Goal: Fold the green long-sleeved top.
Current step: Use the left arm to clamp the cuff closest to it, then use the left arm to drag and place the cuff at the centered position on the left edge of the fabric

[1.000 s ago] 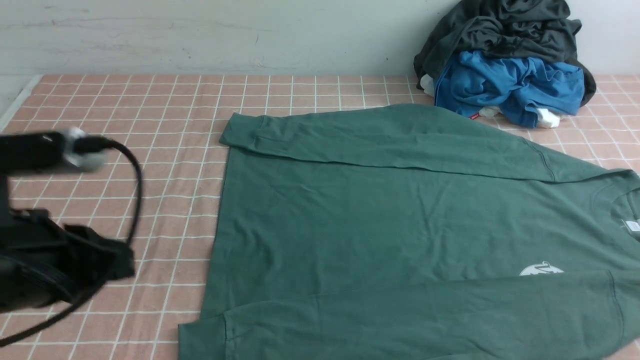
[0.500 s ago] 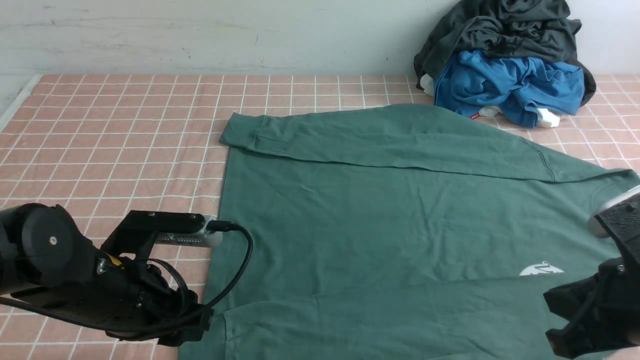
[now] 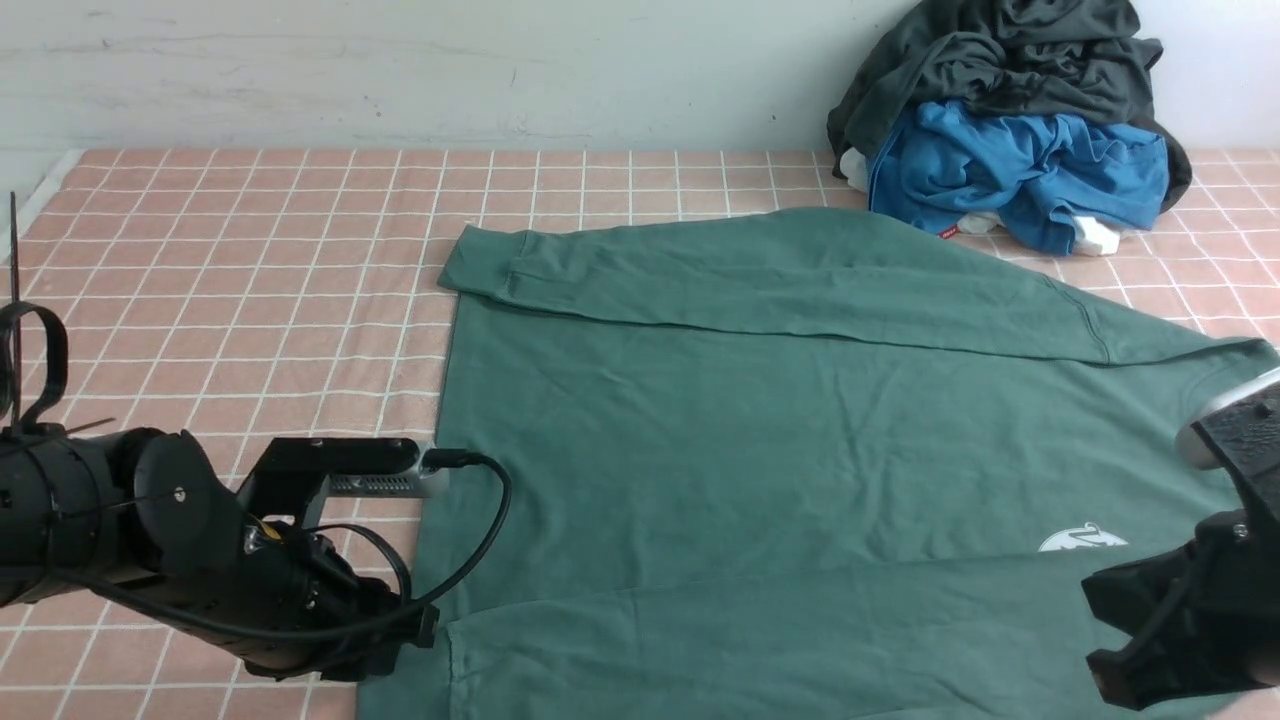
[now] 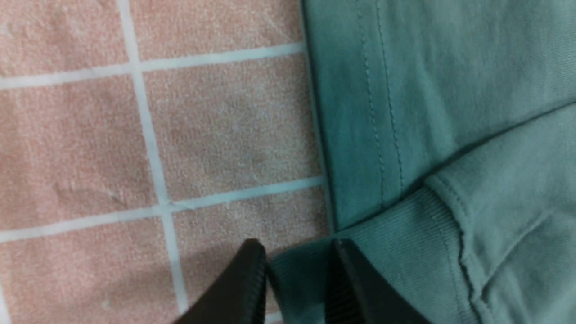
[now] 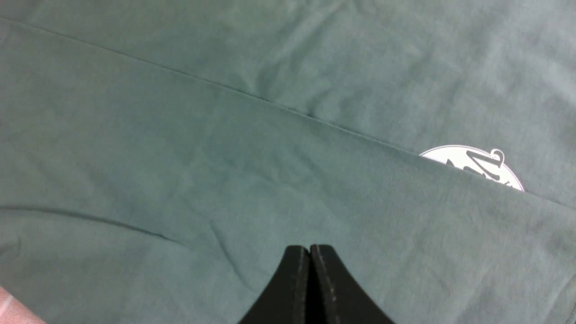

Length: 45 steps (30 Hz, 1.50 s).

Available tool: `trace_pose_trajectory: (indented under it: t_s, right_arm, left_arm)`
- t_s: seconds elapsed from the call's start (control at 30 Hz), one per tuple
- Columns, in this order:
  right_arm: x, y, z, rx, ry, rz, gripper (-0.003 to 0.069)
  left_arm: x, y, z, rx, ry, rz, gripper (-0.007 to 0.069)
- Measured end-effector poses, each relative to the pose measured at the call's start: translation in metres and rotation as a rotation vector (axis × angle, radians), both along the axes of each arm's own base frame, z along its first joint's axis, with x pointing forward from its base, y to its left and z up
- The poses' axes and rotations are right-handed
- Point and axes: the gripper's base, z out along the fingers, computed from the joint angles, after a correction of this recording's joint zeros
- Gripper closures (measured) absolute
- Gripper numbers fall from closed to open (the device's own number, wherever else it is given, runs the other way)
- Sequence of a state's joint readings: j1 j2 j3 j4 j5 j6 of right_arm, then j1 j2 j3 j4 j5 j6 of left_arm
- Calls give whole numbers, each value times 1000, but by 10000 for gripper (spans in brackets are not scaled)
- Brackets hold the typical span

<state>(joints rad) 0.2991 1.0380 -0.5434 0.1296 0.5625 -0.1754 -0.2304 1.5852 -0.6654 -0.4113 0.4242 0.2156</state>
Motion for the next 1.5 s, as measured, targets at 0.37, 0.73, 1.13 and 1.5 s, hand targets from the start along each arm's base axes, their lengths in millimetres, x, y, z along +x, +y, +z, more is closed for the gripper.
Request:
trace_pose_trajectory:
  t_s: [0.37, 0.73, 1.13, 1.5]
  right_arm:
    - [0, 0, 0, 0, -6, 2, 669]
    - [1, 0, 0, -12, -11, 7, 669]
    - [1, -1, 0, -20, -15, 11, 669]
    - [1, -1, 0, -20, -15, 11, 669]
  left_arm:
    - [4, -6, 47, -52, -76, -66, 625]
    - [36, -15, 128, -42, -350, -229, 625]
    - [101, -22, 122, 57, -453, -257, 625]
    - [190, -7, 78, 43, -271, -196, 625]
